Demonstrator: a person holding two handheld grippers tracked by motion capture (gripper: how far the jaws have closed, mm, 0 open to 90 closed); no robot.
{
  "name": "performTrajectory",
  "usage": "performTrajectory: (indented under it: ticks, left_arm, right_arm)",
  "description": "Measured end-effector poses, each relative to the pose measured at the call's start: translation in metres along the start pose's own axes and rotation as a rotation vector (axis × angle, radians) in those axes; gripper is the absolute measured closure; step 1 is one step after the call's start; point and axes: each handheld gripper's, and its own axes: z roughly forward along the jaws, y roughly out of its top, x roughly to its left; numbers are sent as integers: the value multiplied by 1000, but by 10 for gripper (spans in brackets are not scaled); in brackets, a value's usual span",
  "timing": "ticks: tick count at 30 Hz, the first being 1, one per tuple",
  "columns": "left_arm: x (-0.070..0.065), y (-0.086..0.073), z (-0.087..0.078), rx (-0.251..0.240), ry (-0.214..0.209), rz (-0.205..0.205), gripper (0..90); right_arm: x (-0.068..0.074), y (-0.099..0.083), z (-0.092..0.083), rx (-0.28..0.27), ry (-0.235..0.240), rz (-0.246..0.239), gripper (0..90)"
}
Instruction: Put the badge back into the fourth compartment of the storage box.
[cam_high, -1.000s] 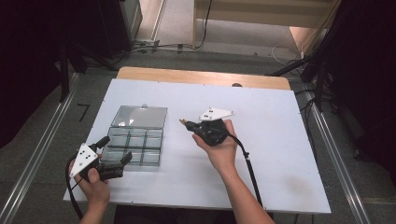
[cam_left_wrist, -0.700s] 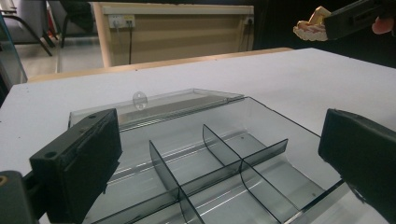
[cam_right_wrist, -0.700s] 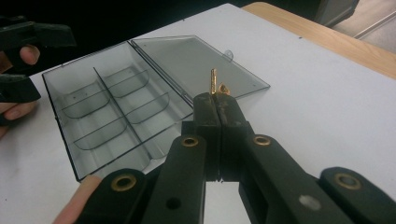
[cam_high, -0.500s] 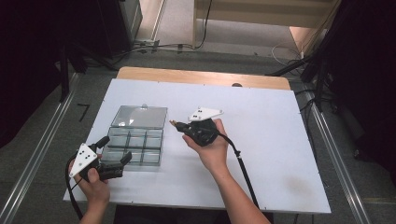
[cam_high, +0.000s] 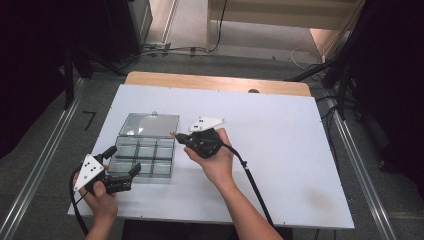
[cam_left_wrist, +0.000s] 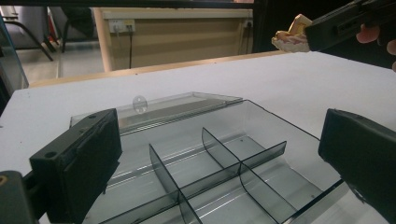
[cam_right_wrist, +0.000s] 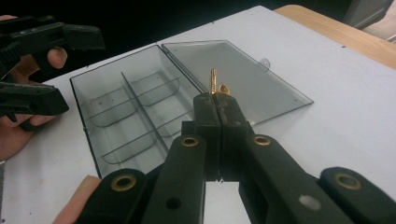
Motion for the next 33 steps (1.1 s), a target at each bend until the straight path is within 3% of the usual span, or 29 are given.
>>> performTrajectory:
  ticks: [33]
  left_arm:
    - [-1,1,-3,-11,7,6,0]
  right_arm:
    - [36,9,47,36,103,-35,871]
